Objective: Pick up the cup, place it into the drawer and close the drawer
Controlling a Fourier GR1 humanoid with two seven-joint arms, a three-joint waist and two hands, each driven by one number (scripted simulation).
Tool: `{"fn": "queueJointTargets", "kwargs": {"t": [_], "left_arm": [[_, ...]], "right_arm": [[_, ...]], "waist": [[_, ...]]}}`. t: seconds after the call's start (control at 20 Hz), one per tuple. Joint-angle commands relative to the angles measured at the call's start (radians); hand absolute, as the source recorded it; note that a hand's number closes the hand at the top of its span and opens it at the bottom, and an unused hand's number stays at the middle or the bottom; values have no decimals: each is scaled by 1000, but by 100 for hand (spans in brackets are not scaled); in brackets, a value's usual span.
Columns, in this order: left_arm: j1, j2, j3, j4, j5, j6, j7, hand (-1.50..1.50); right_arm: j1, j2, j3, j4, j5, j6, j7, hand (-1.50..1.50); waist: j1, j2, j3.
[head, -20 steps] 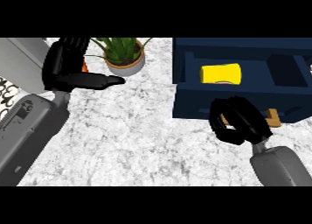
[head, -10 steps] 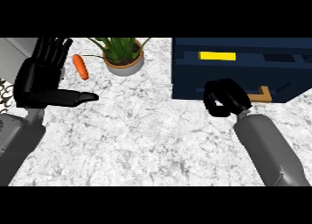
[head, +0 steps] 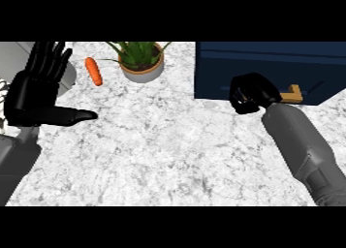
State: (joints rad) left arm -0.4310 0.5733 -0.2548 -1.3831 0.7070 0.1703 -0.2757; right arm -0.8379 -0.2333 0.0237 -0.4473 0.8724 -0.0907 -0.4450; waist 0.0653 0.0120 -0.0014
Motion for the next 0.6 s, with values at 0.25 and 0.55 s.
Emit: {"fn": "queueJointTargets", "kwargs": {"t": [0.25,0.55], "left_arm": [[14,-15,-4,8,2,-64,-17,-150],[-19,-24,0,12,16,-75,9,-150]], "right_arm": [[-119,-98,-89,164,-47,35,-24,150],[-146,-90,-129,163,-93,38,-33,150]], "waist": [[43,36,5],[54,43,6]]}}
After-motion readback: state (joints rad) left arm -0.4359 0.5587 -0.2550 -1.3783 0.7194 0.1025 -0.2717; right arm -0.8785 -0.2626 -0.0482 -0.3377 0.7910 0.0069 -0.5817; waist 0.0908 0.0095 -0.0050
